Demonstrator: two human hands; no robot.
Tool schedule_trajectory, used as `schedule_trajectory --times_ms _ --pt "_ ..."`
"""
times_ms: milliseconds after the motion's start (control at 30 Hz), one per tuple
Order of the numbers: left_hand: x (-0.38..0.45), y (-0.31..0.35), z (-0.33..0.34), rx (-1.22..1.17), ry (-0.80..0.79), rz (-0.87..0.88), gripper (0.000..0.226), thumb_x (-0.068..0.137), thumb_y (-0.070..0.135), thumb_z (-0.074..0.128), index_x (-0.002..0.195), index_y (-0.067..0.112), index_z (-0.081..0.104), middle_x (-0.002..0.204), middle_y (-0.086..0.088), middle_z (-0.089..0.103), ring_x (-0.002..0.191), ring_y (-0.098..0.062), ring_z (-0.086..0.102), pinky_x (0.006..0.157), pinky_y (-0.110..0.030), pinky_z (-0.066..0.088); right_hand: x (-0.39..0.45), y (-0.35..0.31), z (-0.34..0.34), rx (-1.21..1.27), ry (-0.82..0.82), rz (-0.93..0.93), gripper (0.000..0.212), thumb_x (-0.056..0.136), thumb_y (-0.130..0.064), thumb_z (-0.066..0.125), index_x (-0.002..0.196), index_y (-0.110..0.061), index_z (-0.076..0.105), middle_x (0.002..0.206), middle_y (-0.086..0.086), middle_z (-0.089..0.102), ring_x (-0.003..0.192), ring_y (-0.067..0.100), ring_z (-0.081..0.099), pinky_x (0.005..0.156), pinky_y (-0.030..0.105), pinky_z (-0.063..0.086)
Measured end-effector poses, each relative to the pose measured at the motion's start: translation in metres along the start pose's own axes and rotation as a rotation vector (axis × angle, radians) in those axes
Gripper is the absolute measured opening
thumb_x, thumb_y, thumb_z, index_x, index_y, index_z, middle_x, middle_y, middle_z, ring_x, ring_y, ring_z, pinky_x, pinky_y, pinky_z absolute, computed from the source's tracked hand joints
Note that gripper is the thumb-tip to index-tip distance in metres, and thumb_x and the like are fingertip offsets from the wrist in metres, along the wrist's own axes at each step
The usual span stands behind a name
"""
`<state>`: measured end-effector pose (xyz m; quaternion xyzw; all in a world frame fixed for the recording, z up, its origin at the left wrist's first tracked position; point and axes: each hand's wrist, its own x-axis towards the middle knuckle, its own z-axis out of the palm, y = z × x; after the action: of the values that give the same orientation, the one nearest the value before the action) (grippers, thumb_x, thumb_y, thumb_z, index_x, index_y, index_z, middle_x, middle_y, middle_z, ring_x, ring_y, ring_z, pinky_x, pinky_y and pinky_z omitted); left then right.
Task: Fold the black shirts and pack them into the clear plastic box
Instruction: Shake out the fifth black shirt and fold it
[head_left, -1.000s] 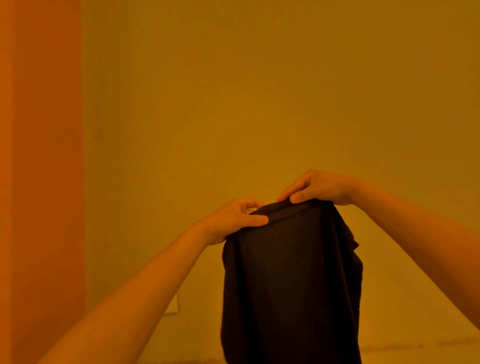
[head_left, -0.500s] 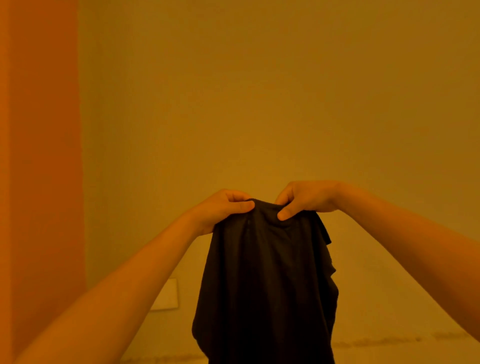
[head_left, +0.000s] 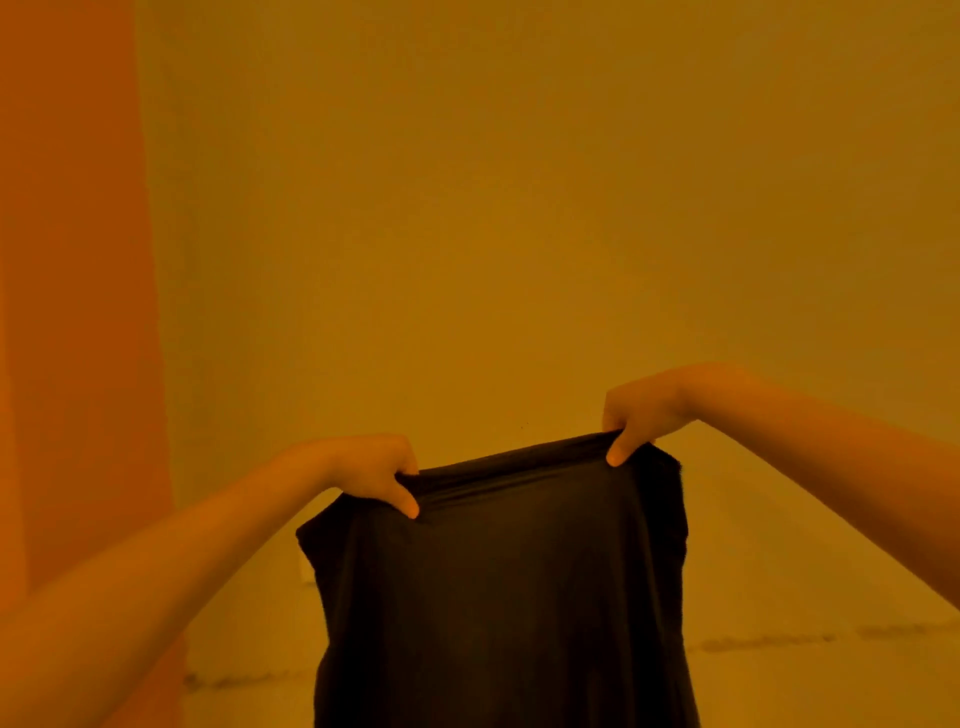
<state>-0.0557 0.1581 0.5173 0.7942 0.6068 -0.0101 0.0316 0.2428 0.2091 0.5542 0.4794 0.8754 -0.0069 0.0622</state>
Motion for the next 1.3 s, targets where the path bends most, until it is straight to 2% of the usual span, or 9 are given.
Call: schedule_trajectory --times_ms 200,333,400,467,633,800,900,1100,1300 --pt "-0.002 -0.04 0.016 0.176 0.037 -0.095 0.032 0.092 0.03 0.055 0.062 0.022 0.046 0.065 0.005 0.046 0.055 -0.004 0.04 0.053 -0.019 0.031 0.003 0.025 0.008 -0.08 -0.037 0.119 0.022 0.093 -0.038 0.05 0.082 -0.02 0.055 0.076 -0.005 0.054 0.067 0.007 0.049 0.062 0.02 0.039" --pt "-0.004 -0.054 0.015 -0.108 0.201 -0.007 0.027 0.095 0.023 0.051 0.069 0.015 0.057 0.079 -0.002 0.055 0.073 -0.011 0.053 0.071 -0.028 0.042 0.006 0.042 0.016 0.416 0.044 -0.092 0.042 0.071 -0.056 0.068 0.094 -0.021 0.063 0.087 -0.01 0.061 0.08 0.0 0.057 0.075 0.016 0.045" --pt "-0.004 -0.056 0.009 -0.278 0.183 -0.006 0.025 0.095 0.023 0.05 0.089 0.003 0.063 0.093 -0.009 0.061 0.087 -0.018 0.058 0.084 -0.034 0.045 0.013 0.055 0.018 0.677 0.115 -0.215 0.07 0.045 -0.069 0.076 0.093 -0.019 0.072 0.103 -0.002 0.067 0.098 0.009 0.06 0.091 0.027 0.044" --pt "-0.008 -0.06 0.005 -0.465 0.176 0.014 0.037 0.091 0.034 0.055 0.103 0.0 0.064 0.106 -0.007 0.065 0.097 -0.014 0.059 0.088 -0.028 0.045 0.017 0.063 0.018 0.846 0.124 -0.308 0.063 0.04 -0.066 0.081 0.083 -0.019 0.076 0.109 0.005 0.067 0.108 0.021 0.056 0.097 0.036 0.039" --pt "-0.011 -0.082 0.01 -0.735 0.198 0.066 0.072 0.041 0.074 0.075 0.085 0.018 0.076 0.097 0.0 0.072 0.092 -0.01 0.064 0.087 -0.023 0.044 0.016 0.074 0.02 1.133 0.069 -0.408 0.047 0.037 -0.054 0.089 0.055 -0.017 0.066 0.058 -0.003 0.055 0.06 0.011 0.048 0.059 0.019 0.037" --pt "-0.016 -0.088 0.013 -0.532 0.044 -0.072 0.037 0.068 0.058 0.06 0.063 0.023 0.069 0.079 0.01 0.065 0.079 -0.007 0.058 0.085 -0.023 0.041 0.02 0.079 0.025 0.953 0.093 -0.244 0.061 0.025 -0.06 0.087 0.061 -0.013 0.072 0.064 -0.001 0.066 0.058 0.008 0.061 0.056 0.016 0.047" --pt "-0.015 -0.095 0.012 -0.194 0.059 -0.152 0.042 0.089 0.04 0.055 0.056 0.019 0.042 0.068 0.001 0.041 0.062 -0.011 0.039 0.063 -0.021 0.031 0.021 0.085 0.025 0.753 0.16 -0.094 0.066 0.019 -0.062 0.085 0.064 -0.015 0.072 0.064 -0.002 0.062 0.059 0.008 0.054 0.055 0.018 0.039" --pt "-0.018 -0.11 0.01 -0.024 0.324 -0.193 0.032 0.091 0.028 0.056 0.062 0.015 0.049 0.069 -0.004 0.048 0.063 -0.014 0.044 0.059 -0.023 0.032 0.012 0.093 0.024 0.445 0.186 0.039 0.022 0.082 -0.018 0.069 0.062 -0.014 0.063 0.045 -0.01 0.045 0.05 0.009 0.037 0.044 0.014 0.029" --pt "-0.013 -0.102 -0.006 0.023 0.497 -0.211 0.03 0.091 0.024 0.056 0.062 0.015 0.054 0.064 -0.004 0.05 0.065 -0.019 0.049 0.055 -0.023 0.031 0.013 0.095 0.014 0.342 0.281 -0.019 0.022 0.082 -0.012 0.067 0.062 -0.018 0.065 0.045 -0.013 0.051 0.045 -0.001 0.042 0.047 0.014 0.034"
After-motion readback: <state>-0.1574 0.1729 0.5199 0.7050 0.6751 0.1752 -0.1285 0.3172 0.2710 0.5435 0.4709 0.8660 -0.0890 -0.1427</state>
